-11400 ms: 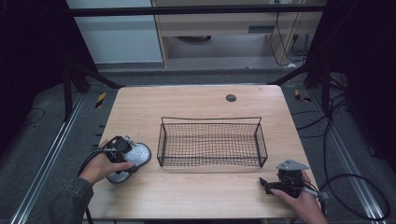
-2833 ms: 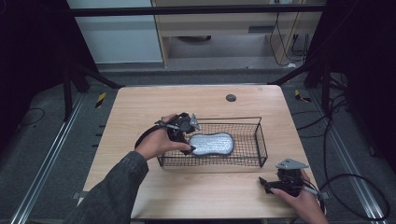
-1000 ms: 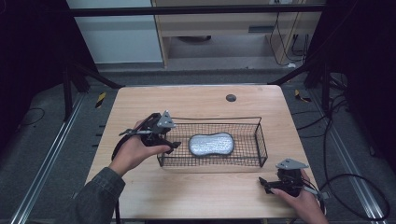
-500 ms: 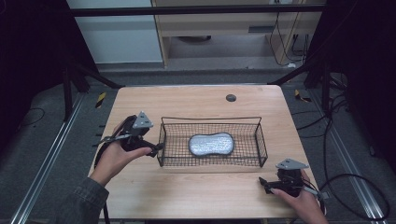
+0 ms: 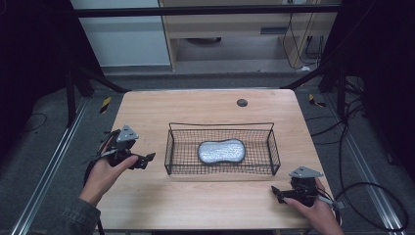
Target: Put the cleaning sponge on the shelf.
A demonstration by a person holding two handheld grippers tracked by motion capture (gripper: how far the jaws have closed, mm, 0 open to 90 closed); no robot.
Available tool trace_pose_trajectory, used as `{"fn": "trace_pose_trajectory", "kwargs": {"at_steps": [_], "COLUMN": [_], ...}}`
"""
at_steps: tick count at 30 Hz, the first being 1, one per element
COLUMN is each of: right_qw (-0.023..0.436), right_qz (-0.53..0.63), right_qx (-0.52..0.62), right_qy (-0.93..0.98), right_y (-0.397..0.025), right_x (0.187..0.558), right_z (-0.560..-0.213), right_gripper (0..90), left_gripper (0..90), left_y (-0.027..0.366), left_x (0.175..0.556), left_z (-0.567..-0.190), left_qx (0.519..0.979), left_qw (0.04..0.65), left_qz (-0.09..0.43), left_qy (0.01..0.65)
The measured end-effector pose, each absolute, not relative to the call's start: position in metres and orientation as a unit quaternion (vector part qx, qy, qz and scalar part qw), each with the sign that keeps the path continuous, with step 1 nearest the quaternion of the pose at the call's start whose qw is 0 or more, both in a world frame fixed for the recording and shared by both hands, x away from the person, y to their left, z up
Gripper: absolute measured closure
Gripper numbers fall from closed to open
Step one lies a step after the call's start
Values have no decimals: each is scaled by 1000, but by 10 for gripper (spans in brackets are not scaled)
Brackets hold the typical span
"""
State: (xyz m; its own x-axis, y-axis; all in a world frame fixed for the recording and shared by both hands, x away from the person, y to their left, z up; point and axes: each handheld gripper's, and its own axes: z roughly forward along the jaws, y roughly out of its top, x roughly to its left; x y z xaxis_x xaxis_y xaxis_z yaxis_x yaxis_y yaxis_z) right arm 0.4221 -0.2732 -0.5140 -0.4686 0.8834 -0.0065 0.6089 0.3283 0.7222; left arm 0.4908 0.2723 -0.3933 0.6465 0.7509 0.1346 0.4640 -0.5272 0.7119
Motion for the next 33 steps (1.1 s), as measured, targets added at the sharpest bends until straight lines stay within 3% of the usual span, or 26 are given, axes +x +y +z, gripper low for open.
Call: {"fn": "trace_pose_trajectory", "kwargs": {"at_steps": [19, 33], "right_qw": [205, 205], "right_qz": [335, 335], "right_qx": [473, 473], "right_qy": [789, 789], "right_y": [-273, -273], "right_x": [422, 422], "right_z": [-514, -514], "right_gripper": [4, 4], "left_gripper": [44, 33], "left_y": [306, 314], "left_x": [495, 506], "left_z": [-457, -495], "left_qx": [853, 832], "left_qw": [265, 273], "left_qz": [202, 175], "left_qy": [401, 451]}}
